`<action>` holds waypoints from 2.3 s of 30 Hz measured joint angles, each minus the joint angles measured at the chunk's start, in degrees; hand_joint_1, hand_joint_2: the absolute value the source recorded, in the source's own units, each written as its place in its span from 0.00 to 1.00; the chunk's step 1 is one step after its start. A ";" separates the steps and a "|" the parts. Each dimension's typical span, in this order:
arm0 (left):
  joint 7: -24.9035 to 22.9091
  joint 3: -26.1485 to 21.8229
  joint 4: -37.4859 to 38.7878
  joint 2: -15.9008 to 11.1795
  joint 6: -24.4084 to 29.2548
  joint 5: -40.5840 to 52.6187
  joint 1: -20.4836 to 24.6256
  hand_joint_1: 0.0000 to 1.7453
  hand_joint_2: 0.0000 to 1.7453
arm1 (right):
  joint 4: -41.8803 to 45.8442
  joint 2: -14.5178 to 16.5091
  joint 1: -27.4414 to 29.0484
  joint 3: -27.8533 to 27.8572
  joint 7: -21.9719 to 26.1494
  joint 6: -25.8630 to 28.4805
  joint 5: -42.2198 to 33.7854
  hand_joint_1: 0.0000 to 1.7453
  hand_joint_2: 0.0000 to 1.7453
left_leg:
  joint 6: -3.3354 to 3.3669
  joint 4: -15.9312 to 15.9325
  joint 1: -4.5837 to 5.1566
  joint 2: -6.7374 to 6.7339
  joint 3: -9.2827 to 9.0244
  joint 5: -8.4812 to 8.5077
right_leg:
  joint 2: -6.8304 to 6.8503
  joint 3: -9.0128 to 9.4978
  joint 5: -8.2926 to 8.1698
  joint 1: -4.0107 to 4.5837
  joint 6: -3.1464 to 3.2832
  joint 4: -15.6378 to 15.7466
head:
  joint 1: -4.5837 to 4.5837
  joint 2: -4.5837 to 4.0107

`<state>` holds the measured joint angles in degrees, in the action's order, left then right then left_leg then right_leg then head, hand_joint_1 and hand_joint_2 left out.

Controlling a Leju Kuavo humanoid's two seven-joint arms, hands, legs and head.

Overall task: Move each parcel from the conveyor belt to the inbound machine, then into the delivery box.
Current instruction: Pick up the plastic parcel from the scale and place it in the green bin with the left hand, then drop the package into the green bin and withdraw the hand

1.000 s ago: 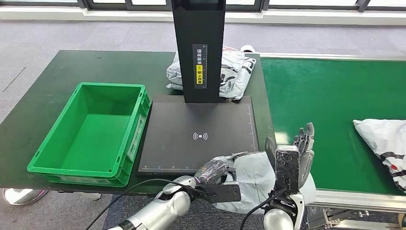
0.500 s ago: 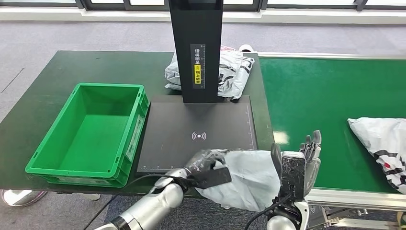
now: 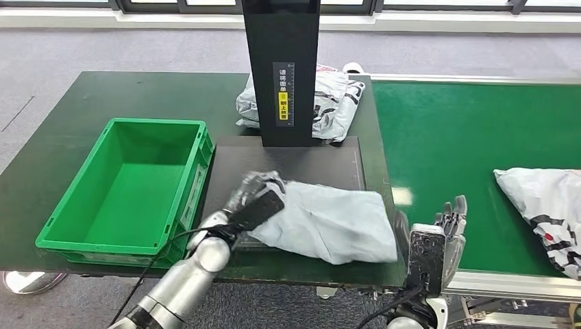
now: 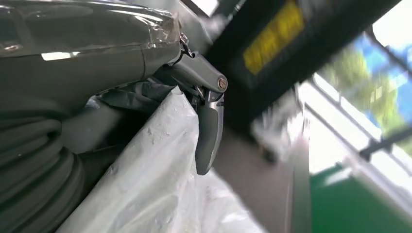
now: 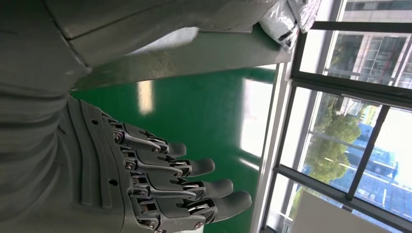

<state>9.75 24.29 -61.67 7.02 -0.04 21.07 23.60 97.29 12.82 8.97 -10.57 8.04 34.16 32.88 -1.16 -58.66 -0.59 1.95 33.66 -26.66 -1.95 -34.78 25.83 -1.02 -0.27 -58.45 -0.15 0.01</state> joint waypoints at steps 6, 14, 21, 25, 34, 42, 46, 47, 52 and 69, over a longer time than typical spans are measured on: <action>1.08 -11.76 -13.11 -3.15 3.64 -7.59 -3.35 1.00 1.00 | 0.03 0.07 0.15 0.35 0.02 -0.26 -0.20 0.00 1.00 | -0.03 0.05 -0.06 -0.04 0.00 0.02 | -0.01 -0.04 0.03 0.06 0.06 -0.01 | -0.01 0.00; 4.65 -22.67 -23.69 -3.74 13.47 -12.05 -4.78 1.00 1.00 | -0.08 0.10 0.13 0.63 -0.07 -0.55 -0.04 0.00 1.00 | -0.02 0.04 -0.06 0.01 0.05 0.01 | 0.01 -0.05 0.05 0.04 0.07 0.00 | -0.01 0.01; 5.08 -26.66 -25.69 -3.97 14.53 -12.22 -4.71 1.00 1.00 | -0.37 0.25 0.22 1.27 0.11 -0.74 0.16 0.00 1.00 | -0.02 0.04 -0.05 0.03 0.04 0.01 | 0.03 -0.05 0.05 0.04 0.07 0.00 | -0.01 0.00; 5.47 -27.66 -25.61 -3.98 16.51 -10.39 -4.36 1.00 1.00 | -0.55 0.25 0.22 1.35 0.13 -0.52 0.13 0.00 1.00 | -0.02 0.03 -0.05 0.02 0.04 0.01 | 0.03 -0.05 0.05 0.04 0.07 0.00 | -0.01 0.01; 5.30 -31.21 -20.79 -4.67 22.09 -4.88 -0.05 1.00 1.00 | -1.04 0.30 0.12 1.96 0.09 -0.23 -0.01 0.00 1.00 | -0.03 0.04 -0.05 0.02 0.04 0.01 | 0.03 -0.07 0.05 0.05 0.08 0.00 | -0.02 0.01; 5.18 -33.06 -12.11 -5.28 29.26 4.45 1.78 1.00 1.00 | -1.28 0.42 0.39 2.49 0.28 0.20 -0.07 0.00 1.00 | -0.03 0.03 -0.05 0.00 0.04 0.01 | 0.02 -0.08 0.04 0.04 0.08 0.00 | 0.00 0.01; 5.24 -33.31 -9.67 -5.60 30.75 5.73 1.79 1.00 1.00 | -1.30 0.42 0.41 2.49 0.28 0.26 -0.09 0.00 1.00 | -0.05 0.03 -0.05 0.00 0.04 0.00 | 0.02 -0.10 0.05 0.04 0.08 0.00 | 0.00 0.00; 5.19 -33.34 -9.27 -5.66 31.45 6.36 1.78 1.00 1.00 | -1.31 0.42 0.41 2.49 0.27 0.26 -0.09 0.00 1.00 | -0.05 0.04 -0.05 0.00 0.05 0.00 | 0.02 -0.10 0.05 0.04 0.08 0.00 | 0.00 0.00; 4.59 -33.87 -7.36 -6.02 34.02 9.08 1.67 1.00 1.00 | -1.36 0.42 0.40 2.49 0.12 0.19 0.02 0.00 1.00 | -0.05 0.04 -0.05 0.00 0.05 -0.01 | 0.01 -0.09 0.05 0.04 0.08 0.00 | 0.00 0.01; 1.82 -39.70 -10.41 -4.69 39.71 28.73 -5.06 0.00 1.00 | -1.84 0.60 0.08 2.50 -0.01 -0.79 1.67 0.00 1.00 | -0.07 0.04 -0.05 -0.02 0.06 -0.02 | 0.01 -0.09 0.07 0.04 0.10 0.00 | 0.00 -0.01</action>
<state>11.57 -15.41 -72.07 2.32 39.68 49.79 18.53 95.45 13.43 9.05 -8.08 8.04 33.37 34.55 -1.23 -58.62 -0.65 1.93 33.72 -26.68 -1.94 -34.87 25.90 -0.97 -0.18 -58.45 -0.15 0.01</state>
